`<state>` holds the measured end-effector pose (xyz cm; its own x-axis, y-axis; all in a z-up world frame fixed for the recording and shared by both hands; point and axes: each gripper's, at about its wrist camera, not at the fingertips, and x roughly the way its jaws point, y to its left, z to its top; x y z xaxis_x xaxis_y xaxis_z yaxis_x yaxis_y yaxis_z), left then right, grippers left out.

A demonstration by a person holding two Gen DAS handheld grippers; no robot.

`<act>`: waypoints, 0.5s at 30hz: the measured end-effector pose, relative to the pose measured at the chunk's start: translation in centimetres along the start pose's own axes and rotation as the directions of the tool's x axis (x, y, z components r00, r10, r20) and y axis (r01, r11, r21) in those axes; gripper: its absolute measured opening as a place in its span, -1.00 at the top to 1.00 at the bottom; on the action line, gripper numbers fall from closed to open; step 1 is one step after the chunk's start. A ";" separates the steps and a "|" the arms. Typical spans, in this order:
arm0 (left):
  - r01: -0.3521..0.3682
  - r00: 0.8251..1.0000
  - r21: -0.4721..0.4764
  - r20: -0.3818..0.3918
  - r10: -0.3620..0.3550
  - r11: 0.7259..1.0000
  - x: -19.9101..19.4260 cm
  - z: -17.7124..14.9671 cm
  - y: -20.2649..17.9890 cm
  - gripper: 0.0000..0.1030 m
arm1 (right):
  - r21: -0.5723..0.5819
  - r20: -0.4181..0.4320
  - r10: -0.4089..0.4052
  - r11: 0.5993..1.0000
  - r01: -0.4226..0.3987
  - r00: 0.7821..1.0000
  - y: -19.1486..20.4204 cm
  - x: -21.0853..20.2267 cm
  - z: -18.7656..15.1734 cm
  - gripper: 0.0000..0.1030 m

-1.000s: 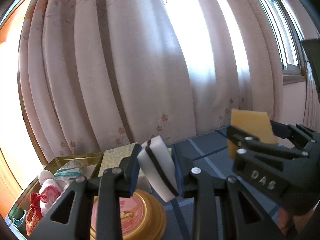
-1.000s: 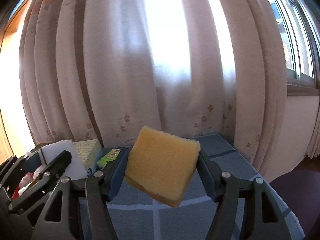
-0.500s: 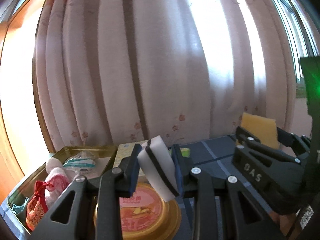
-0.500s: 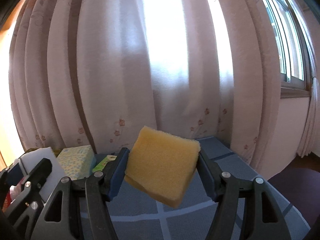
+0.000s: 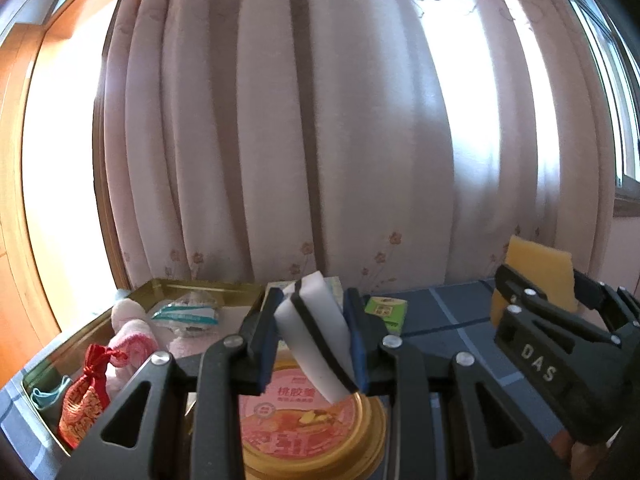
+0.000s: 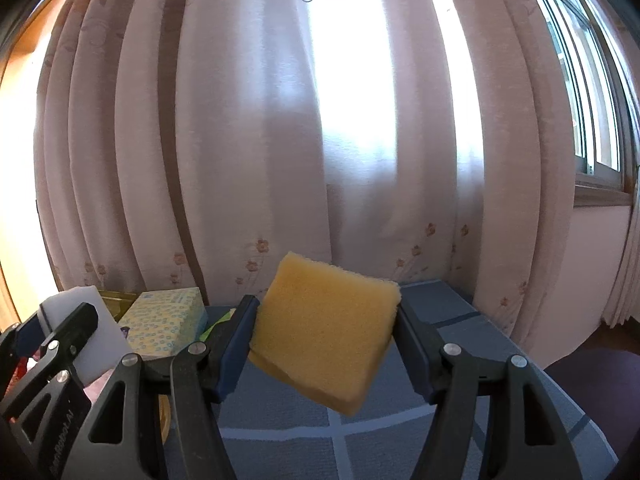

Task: Organize soft objects
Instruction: 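Carry the yellow sponge with the right gripper while the left carries the eraser sponge toward the tray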

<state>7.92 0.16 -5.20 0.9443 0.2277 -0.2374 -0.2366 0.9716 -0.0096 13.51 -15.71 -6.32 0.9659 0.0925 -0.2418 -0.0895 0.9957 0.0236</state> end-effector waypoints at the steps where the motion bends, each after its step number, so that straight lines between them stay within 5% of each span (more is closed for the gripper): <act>1: 0.000 1.000 -0.009 -0.004 0.000 1.000 0.1 0.0 0.2 0.43 | 0.002 -0.001 0.000 1.000 0.000 1.000 -0.1 0.0 0.0 -0.33; 15: -0.005 1.000 -0.027 -0.005 0.005 1.000 -0.6 -0.4 1.5 0.43 | 0.000 0.017 0.066 0.998 -0.066 0.998 0.5 -0.6 -0.1 -0.33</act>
<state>6.91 1.43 -5.42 0.9422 0.2318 -0.2419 -0.2472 0.9683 -0.0349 12.91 -15.29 -6.23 0.9618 0.1579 -0.2236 -0.1530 0.9874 0.0391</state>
